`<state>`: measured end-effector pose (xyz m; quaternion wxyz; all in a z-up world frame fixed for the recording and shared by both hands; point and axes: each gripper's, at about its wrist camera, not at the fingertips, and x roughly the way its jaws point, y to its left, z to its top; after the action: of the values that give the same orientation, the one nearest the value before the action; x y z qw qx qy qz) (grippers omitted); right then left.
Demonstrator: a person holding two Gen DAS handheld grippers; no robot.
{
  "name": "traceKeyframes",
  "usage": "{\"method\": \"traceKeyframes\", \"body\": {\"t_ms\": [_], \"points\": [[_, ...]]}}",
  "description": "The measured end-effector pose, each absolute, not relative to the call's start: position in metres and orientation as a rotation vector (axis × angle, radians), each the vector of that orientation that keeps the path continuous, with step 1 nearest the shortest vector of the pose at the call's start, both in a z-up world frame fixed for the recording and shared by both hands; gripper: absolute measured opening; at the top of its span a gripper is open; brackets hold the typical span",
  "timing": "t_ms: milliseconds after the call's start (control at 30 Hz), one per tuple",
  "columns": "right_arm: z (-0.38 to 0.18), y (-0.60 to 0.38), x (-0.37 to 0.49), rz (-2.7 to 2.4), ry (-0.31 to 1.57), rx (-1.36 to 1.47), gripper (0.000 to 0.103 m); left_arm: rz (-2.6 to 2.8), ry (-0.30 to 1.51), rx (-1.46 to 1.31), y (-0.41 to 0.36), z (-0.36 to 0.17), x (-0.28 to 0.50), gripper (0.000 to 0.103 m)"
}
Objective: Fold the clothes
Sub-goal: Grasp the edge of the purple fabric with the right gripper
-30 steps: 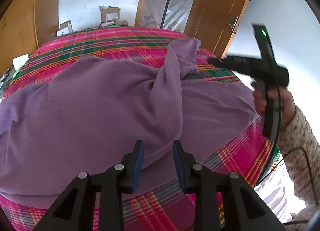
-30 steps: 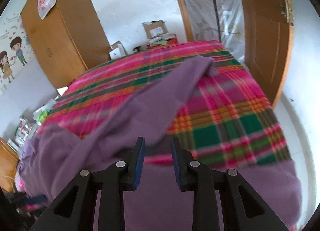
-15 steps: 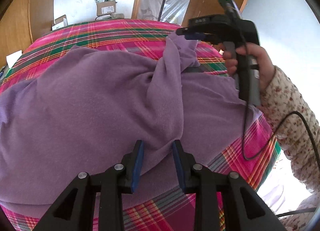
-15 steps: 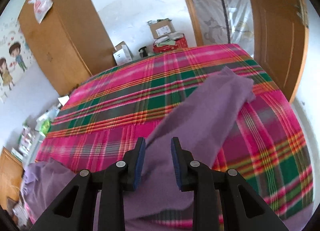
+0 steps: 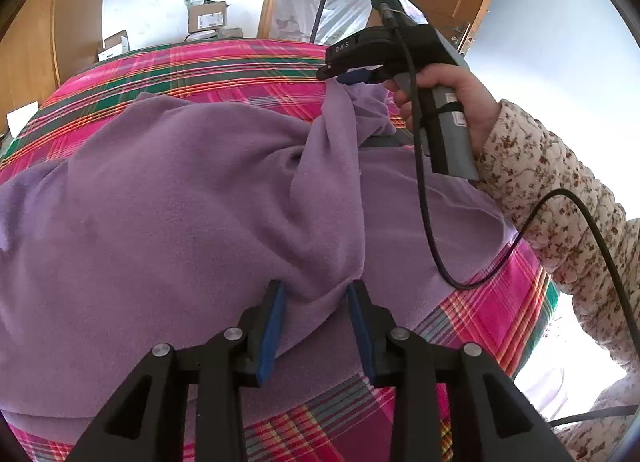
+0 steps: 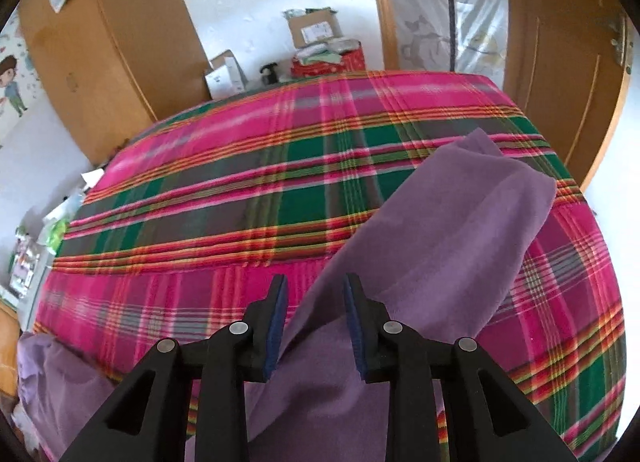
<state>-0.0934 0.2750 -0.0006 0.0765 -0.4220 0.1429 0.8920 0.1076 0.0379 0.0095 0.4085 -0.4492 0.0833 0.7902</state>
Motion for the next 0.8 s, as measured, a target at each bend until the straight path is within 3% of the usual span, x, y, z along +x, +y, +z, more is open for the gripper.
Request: {"method": "traceKeyframes", "body": {"t_ms": [33,133,200,800], "points": [[-0.002,0.275,-0.095,2.657,0.412,-1.270,0.029,1.992,0.211,-1.131,0.038,0.009,0.108,0.034],[-0.005,0.272,-0.097,2.619,0.339,-1.293,0.011,1.994,0.212,-1.128,0.035,0.010,0.111,0.034],[-0.005,0.273,-0.095,2.626,0.339,-1.284,0.005,1.995,0.210,-1.127,0.034,0.010,0.112,0.034],[0.034,0.303,-0.010,2.668,0.406,-1.039,0.003,2.053,0.269,-1.100,0.039,0.009,0.120,0.034]]}}
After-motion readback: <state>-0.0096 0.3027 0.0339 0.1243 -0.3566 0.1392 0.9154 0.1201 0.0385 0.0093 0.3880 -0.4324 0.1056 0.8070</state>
